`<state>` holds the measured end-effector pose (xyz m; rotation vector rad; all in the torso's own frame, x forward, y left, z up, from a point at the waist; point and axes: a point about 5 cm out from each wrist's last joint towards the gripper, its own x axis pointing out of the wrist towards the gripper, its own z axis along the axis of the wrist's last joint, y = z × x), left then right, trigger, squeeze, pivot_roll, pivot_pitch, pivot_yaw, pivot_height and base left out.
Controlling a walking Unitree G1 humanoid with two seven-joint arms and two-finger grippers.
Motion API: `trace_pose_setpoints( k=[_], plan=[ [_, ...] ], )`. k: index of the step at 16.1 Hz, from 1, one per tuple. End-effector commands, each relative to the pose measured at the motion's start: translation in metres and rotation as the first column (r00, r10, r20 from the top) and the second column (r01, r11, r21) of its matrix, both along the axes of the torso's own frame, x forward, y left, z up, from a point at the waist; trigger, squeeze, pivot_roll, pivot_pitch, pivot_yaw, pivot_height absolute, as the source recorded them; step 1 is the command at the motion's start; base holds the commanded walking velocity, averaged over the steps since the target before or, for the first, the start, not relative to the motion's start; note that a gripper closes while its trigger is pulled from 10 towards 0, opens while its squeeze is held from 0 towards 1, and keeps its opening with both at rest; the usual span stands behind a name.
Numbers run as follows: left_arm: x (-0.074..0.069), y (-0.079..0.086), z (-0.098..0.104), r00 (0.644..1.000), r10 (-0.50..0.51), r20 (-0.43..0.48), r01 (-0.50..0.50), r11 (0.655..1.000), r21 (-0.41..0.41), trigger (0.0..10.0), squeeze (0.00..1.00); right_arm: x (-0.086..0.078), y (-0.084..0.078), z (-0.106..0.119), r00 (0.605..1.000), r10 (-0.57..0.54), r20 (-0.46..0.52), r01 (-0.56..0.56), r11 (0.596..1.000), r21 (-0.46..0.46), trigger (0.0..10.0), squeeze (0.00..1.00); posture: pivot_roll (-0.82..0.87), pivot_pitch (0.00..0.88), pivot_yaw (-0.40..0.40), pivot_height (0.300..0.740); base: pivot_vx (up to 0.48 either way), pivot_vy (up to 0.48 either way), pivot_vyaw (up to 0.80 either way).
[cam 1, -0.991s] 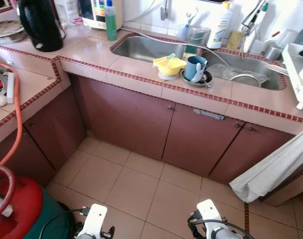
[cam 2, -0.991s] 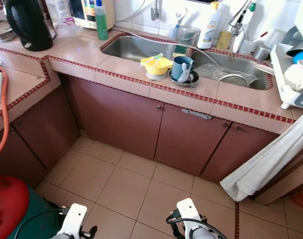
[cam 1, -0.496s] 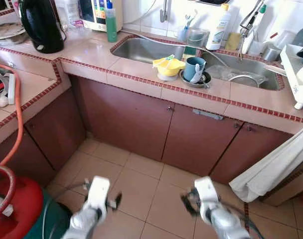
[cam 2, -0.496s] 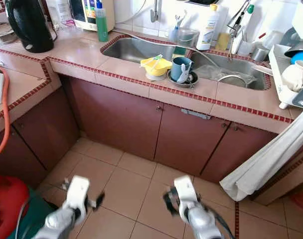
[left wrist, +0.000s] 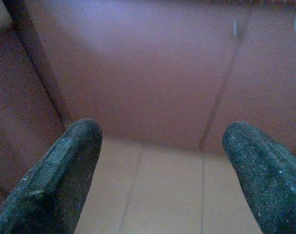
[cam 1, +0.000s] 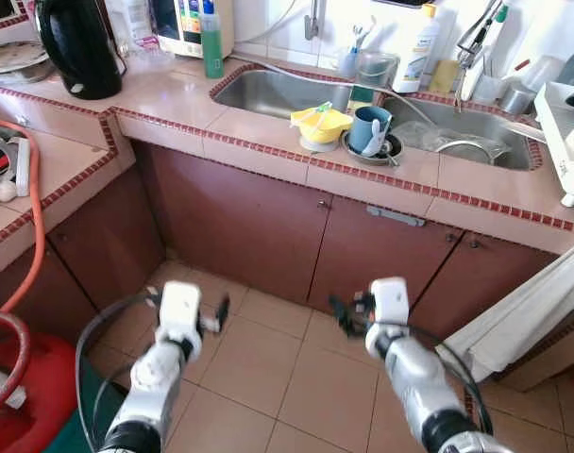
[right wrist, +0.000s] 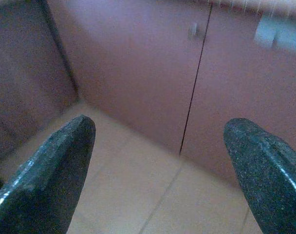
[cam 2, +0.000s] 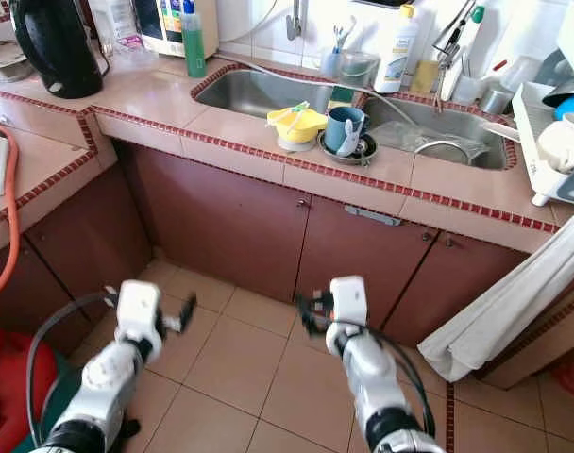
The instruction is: Kitchen organization
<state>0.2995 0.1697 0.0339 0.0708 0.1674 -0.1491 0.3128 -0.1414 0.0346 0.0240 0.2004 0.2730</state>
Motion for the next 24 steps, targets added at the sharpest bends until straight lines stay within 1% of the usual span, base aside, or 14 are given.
trace_pose_setpoints(
  k=[1, 2, 3, 4, 5, 6, 8, 9, 11, 14, 17, 19, 24],
  plan=[
    [0.001, 0.000, 0.008, 0.999, -0.014, 0.049, 0.014, 1.000, -0.003, 10.0, 0.00, 0.007, -0.001, 0.013, 0.998, 0.006, 0.065, -0.005, 1.000, -0.015, 10.0, 0.00, -0.05, 0.000, -0.036, 0.740, 0.000, 0.000, 0.00],
    [0.006, 0.001, 0.021, 0.995, 0.020, 0.100, -0.020, 1.000, -0.002, 10.0, 0.00, 0.014, 0.001, 0.027, 0.992, 0.010, 0.128, -0.011, 1.000, 0.006, 10.0, 0.00, -0.05, 0.000, -0.041, 0.740, 0.000, 0.000, 0.00],
    [0.008, 0.000, 0.032, 0.989, 0.013, 0.147, -0.011, 1.000, -0.013, 10.0, 0.00, 0.017, 0.002, 0.036, 0.984, 0.011, 0.176, -0.013, 1.000, 0.009, 10.0, 0.00, -0.05, 0.000, -0.042, 0.740, 0.000, 0.000, 0.00],
    [0.008, -0.001, 0.047, 0.979, 0.004, 0.206, -0.001, 1.000, -0.016, 10.0, 0.00, 0.020, 0.003, 0.048, 0.971, 0.039, 0.235, -0.038, 0.999, -0.008, 10.0, 0.00, -0.05, 0.000, -0.044, 0.740, 0.000, 0.000, 0.00],
    [0.006, -0.002, 0.054, 0.972, -0.007, 0.236, 0.012, 1.000, -0.022, 10.0, 0.00, 0.020, 0.003, 0.053, 0.964, 0.053, 0.261, -0.045, 0.998, -0.036, 10.0, 0.00, -0.06, 0.000, -0.044, 0.740, 0.000, 0.000, 0.00],
    [0.003, -0.004, 0.060, 0.968, -0.032, 0.248, 0.043, 0.998, -0.039, 10.0, 0.00, 0.019, 0.003, 0.056, 0.957, 0.064, 0.282, -0.051, 0.997, -0.052, 10.0, 0.00, -0.06, 0.000, -0.044, 0.740, 0.000, 0.000, 0.00],
    [-0.001, -0.006, 0.067, 0.961, -0.051, 0.271, 0.068, 0.996, -0.054, 10.0, 0.00, 0.018, 0.004, 0.061, 0.948, 0.073, 0.310, -0.055, 0.996, -0.065, 10.0, 0.00, -0.06, 0.000, -0.045, 0.740, 0.000, 0.000, 0.00],
    [-0.003, -0.008, 0.073, 0.953, -0.060, 0.298, 0.075, 0.996, -0.040, 10.0, 0.00, 0.016, 0.007, 0.067, 0.938, 0.074, 0.339, -0.056, 0.996, -0.063, 10.0, 0.00, -0.06, 0.000, -0.047, 0.740, 0.000, 0.000, 0.00],
    [-0.005, -0.011, 0.079, 0.951, -0.066, 0.301, 0.084, 0.995, -0.047, 10.0, 0.00, 0.012, 0.013, 0.073, 0.923, 0.100, 0.371, -0.075, 0.994, -0.081, 10.0, 0.00, -0.06, 0.000, -0.050, 0.740, 0.000, 0.000, 0.00],
    [-0.006, -0.014, 0.087, 0.950, -0.080, 0.301, 0.100, 0.994, -0.051, 10.0, 0.00, 0.011, 0.014, 0.076, 0.918, 0.102, 0.383, -0.078, 0.994, -0.079, 10.0, 0.00, -0.06, 0.000, -0.049, 0.740, 0.000, 0.000, 0.00],
    [-0.007, -0.013, 0.093, 0.949, -0.090, 0.301, 0.113, 0.992, -0.060, 10.0, 0.00, 0.012, 0.008, 0.081, 0.917, 0.091, 0.388, -0.063, 0.994, -0.085, 10.0, 0.00, -0.06, 0.000, -0.048, 0.740, 0.000, 0.000, 0.00],
    [-0.007, -0.013, 0.095, 0.951, -0.097, 0.294, 0.122, 0.990, -0.068, 10.0, 0.00, 0.011, 0.005, 0.076, 0.926, 0.091, 0.366, -0.057, 0.993, -0.104, 10.0, 0.00, -0.06, 0.000, -0.050, 0.740, 0.000, 0.000, 0.00],
    [-0.005, -0.016, 0.098, 0.949, -0.104, 0.298, 0.133, 0.988, -0.078, 10.0, 0.00, 0.008, 0.013, 0.075, 0.924, 0.123, 0.361, -0.086, 0.989, -0.117, 10.0, 0.00, -0.06, 0.000, -0.050, 0.740, 0.050, 0.000, 0.00]
  ],
)
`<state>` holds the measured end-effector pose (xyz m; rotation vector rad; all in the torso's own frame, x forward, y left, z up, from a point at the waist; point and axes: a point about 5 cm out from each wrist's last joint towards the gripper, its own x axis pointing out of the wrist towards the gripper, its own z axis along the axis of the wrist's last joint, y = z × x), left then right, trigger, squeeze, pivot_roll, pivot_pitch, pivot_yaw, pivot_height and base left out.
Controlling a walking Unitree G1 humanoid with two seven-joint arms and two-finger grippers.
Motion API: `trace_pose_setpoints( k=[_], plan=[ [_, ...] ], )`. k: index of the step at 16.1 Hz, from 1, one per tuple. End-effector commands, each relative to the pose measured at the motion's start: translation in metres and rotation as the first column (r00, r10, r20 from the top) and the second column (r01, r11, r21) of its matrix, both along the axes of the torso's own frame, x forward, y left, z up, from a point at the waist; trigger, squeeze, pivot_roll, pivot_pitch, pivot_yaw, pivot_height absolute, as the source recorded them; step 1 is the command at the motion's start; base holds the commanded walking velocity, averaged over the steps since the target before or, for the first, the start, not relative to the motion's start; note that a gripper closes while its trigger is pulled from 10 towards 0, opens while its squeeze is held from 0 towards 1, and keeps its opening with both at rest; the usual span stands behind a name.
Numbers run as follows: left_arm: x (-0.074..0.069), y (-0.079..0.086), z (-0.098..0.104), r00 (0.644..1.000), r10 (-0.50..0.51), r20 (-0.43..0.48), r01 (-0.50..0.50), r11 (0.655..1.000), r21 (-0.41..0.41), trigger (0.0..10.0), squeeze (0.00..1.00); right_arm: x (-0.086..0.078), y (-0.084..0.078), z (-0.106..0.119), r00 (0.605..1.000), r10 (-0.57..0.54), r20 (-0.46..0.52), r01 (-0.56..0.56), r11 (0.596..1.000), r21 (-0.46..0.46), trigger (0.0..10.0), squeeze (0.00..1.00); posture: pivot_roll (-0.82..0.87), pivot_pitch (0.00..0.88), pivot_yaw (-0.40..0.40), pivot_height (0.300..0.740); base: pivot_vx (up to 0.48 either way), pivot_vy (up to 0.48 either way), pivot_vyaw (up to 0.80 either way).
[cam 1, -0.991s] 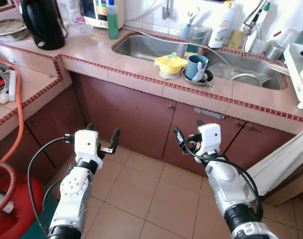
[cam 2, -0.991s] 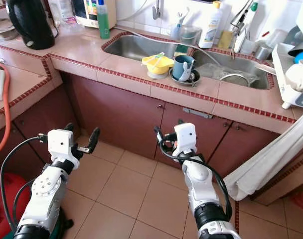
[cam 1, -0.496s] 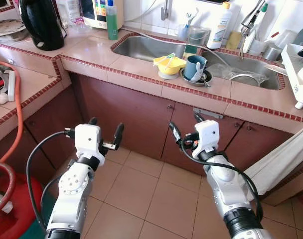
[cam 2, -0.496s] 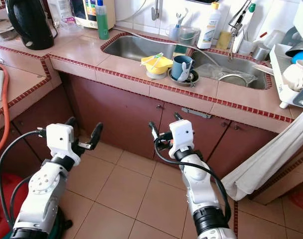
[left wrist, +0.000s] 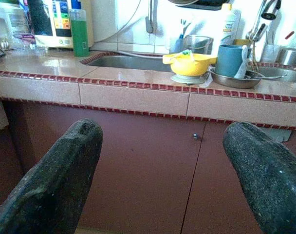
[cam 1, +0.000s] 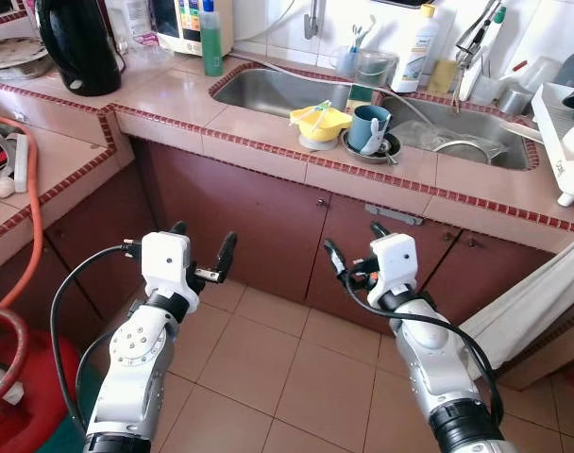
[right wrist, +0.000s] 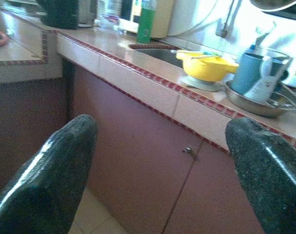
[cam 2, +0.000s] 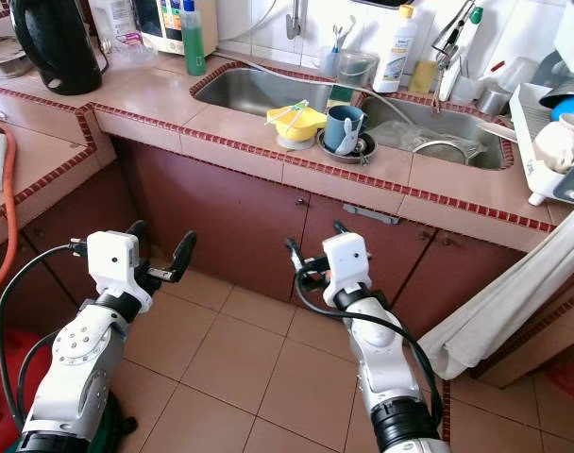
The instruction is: Kitchen organization
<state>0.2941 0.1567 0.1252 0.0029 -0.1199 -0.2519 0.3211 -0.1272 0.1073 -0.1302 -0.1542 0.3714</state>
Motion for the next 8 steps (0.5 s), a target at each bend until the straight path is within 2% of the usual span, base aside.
trace_pose_setpoints(
  k=[1, 8],
  plan=[
    [0.0008, -0.0028, 0.0071, 1.000, -0.013, 0.022, 0.013, 1.000, 0.000, 10.0, 0.00, -0.0007, -0.0014, 0.0020, 1.000, -0.002, 0.006, 0.002, 1.000, -0.005, 10.0, 0.00, -0.06, 0.000, -0.051, 0.740, 0.262, 0.000, 0.00],
    [0.0034, -0.0064, 0.0084, 0.999, -0.023, 0.023, 0.023, 1.000, -0.010, 10.0, 0.00, -0.0009, -0.0005, 0.0017, 1.000, 0.006, 0.002, -0.006, 1.000, -0.013, 10.0, 0.00, -0.06, 0.000, -0.056, 0.740, 0.305, 0.000, 0.00]
  ],
)
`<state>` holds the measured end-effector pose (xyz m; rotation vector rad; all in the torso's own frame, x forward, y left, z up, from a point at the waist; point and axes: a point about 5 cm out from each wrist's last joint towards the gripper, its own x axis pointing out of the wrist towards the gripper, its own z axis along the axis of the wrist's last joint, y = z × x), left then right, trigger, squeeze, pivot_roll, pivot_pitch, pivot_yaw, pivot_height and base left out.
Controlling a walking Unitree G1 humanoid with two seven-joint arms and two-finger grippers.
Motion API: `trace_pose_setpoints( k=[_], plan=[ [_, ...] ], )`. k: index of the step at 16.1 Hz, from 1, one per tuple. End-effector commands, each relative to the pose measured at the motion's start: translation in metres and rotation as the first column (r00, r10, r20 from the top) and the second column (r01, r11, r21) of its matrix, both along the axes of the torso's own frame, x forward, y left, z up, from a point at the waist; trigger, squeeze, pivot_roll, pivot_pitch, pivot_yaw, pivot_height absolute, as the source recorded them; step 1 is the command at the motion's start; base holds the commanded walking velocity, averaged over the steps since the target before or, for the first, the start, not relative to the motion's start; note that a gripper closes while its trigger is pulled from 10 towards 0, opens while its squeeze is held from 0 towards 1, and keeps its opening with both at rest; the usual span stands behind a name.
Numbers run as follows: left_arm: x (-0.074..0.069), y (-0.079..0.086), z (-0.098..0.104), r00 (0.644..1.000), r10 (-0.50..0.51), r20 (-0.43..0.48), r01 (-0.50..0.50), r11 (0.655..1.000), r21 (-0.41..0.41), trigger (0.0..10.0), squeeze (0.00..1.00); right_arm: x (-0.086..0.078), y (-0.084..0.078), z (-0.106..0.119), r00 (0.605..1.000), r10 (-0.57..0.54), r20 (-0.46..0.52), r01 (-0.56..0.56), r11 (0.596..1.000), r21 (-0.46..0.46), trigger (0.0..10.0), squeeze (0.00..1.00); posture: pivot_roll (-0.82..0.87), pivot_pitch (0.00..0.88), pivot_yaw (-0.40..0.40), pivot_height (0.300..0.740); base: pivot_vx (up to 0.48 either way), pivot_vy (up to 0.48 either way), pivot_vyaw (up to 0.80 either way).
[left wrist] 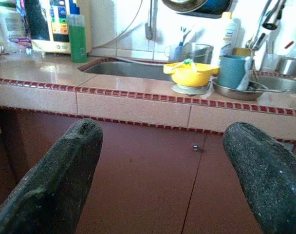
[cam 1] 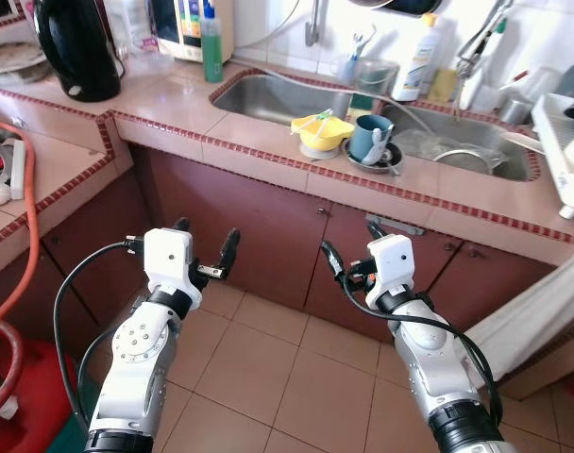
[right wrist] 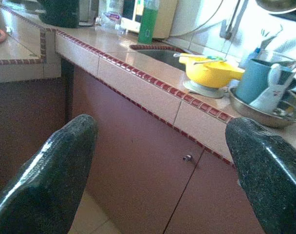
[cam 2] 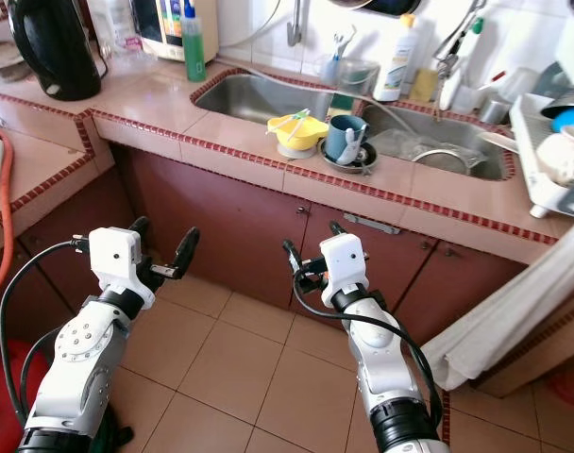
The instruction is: Kitchen organization
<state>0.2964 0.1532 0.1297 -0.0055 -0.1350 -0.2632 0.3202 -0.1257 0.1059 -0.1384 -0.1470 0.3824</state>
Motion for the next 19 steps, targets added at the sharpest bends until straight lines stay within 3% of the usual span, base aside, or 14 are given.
trace_pose_setpoints(
  k=[1, 15, 19],
  plan=[
    [0.0009, -0.0032, 0.0037, 1.000, -0.011, 0.008, 0.011, 1.000, -0.002, 10.0, 0.00, -0.0003, -0.0022, 0.0030, 1.000, -0.004, 0.007, 0.004, 1.000, -0.001, 10.0, 0.00, -0.06, 0.000, -0.057, 0.740, 0.330, 0.000, 0.00],
    [0.0015, -0.0039, 0.0038, 1.000, -0.008, 0.008, 0.008, 1.000, -0.008, 10.0, 0.00, 0.0024, -0.0014, 0.0060, 1.000, 0.002, 0.006, -0.002, 1.000, 0.003, 10.0, 0.00, -0.06, 0.000, -0.063, 0.740, 0.331, 0.000, 0.00],
    [0.0020, -0.0038, 0.0039, 1.000, -0.008, 0.006, 0.008, 1.000, -0.011, 10.0, 0.00, 0.0035, -0.0013, 0.0056, 1.000, -0.006, -0.008, 0.006, 1.000, 0.009, 10.0, 0.00, -0.06, 0.000, -0.062, 0.740, 0.330, 0.000, -0.63]
  ],
)
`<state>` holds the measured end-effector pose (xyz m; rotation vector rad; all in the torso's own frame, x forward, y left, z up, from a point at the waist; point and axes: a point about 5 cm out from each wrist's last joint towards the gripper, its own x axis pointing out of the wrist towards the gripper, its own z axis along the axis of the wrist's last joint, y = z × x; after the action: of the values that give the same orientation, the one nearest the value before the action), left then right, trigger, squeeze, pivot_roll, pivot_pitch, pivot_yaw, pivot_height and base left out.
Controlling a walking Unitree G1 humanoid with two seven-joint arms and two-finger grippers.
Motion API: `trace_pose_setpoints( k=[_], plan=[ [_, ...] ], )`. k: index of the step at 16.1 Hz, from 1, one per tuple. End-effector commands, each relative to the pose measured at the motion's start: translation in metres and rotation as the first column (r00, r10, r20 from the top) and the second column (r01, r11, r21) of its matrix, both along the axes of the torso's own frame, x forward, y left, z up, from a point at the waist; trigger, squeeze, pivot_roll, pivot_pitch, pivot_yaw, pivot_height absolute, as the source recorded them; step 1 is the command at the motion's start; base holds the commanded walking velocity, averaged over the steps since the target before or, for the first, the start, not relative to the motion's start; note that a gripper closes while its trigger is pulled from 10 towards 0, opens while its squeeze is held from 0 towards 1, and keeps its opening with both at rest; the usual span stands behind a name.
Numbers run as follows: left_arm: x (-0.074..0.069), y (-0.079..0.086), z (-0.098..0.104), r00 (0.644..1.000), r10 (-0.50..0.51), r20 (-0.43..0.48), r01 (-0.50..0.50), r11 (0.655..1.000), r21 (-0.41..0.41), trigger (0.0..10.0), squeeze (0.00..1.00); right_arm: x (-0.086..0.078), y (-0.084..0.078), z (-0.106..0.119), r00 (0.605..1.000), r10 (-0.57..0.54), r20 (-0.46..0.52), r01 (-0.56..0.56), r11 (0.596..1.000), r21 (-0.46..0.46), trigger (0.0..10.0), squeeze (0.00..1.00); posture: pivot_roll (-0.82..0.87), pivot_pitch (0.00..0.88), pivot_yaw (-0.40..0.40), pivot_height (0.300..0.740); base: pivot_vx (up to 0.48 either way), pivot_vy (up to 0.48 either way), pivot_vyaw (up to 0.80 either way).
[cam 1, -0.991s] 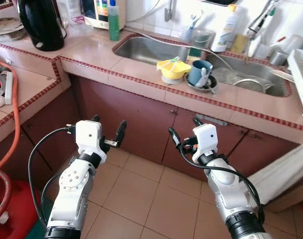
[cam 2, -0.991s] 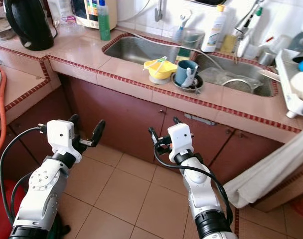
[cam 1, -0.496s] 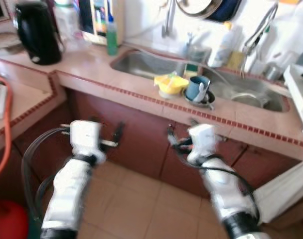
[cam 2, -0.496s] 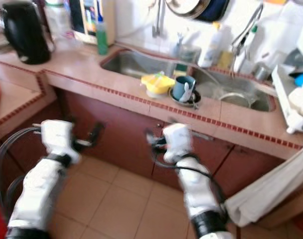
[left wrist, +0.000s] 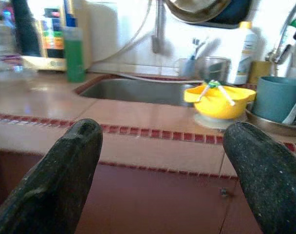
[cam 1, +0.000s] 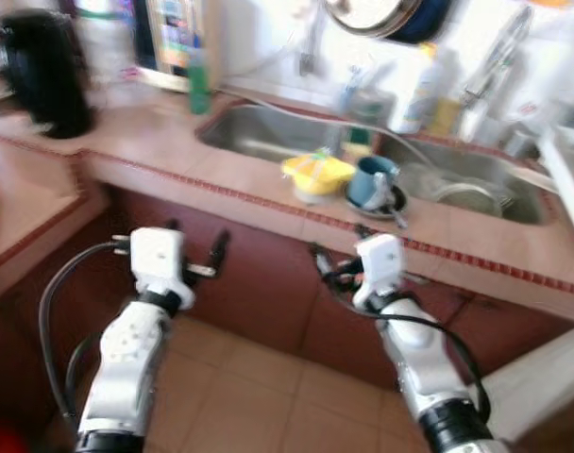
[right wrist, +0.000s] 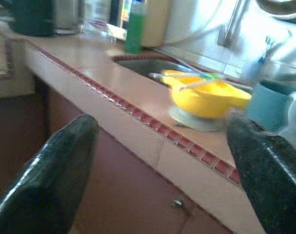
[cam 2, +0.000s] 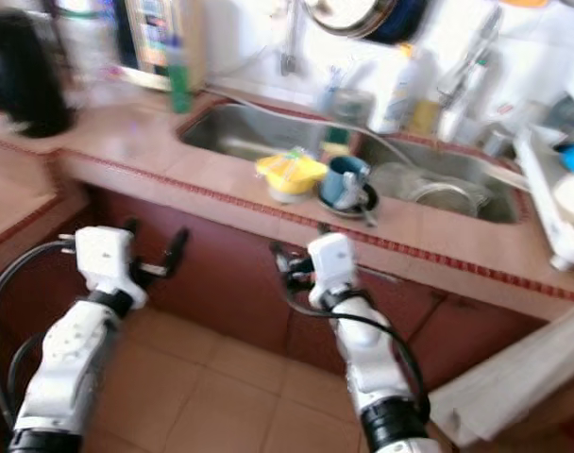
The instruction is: Kitchen organization
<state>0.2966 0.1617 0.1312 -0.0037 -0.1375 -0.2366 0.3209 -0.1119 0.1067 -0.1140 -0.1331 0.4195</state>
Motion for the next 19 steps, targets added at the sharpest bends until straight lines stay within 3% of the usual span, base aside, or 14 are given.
trace_pose_setpoints(
  k=[1, 9, 14, 16, 19],
  plan=[
    [0.002, -0.012, 0.002, 0.999, -0.034, 0.003, 0.034, 0.999, -0.011, 10.0, 0.00, 0.003, -0.015, 0.005, 0.999, -0.042, 0.014, 0.042, 0.999, -0.012, 10.0, 0.00, -0.06, 0.000, -0.063, 0.740, 0.330, 0.000, -0.66],
    [0.002, -0.009, 0.004, 1.000, -0.017, 0.011, 0.017, 1.000, -0.019, 10.0, 0.00, 0.003, -0.012, 0.007, 0.999, -0.015, 0.033, 0.016, 1.000, -0.018, 10.0, 0.00, -0.05, 0.000, -0.070, 0.740, 0.325, 0.000, 0.00],
    [-0.001, -0.002, 0.014, 0.997, 0.006, 0.073, 0.004, 0.991, -0.133, 10.0, 0.00, 0.002, -0.009, 0.009, 0.999, 0.002, 0.048, -0.001, 1.000, -0.012, 10.0, 0.00, -0.05, 0.000, -0.062, 0.740, 0.000, 0.000, 0.00],
    [-0.001, -0.002, 0.011, 0.998, -0.008, 0.061, 0.014, 0.996, -0.094, 10.0, 0.00, 0.001, -0.008, 0.007, 0.999, 0.004, 0.046, -0.004, 1.000, -0.012, 10.0, 0.00, -0.05, 0.000, -0.059, 0.740, 0.000, 0.000, 0.00],
    [-0.002, -0.013, 0.001, 0.994, -0.104, 0.022, 0.104, 0.994, 0.032, 10.0, 0.00, 0.000, -0.010, 0.005, 0.999, -0.012, 0.039, 0.013, 1.000, -0.015, 10.0, 0.00, -0.06, 0.000, -0.050, 0.740, 0.000, 0.000, 0.00]
  ],
)
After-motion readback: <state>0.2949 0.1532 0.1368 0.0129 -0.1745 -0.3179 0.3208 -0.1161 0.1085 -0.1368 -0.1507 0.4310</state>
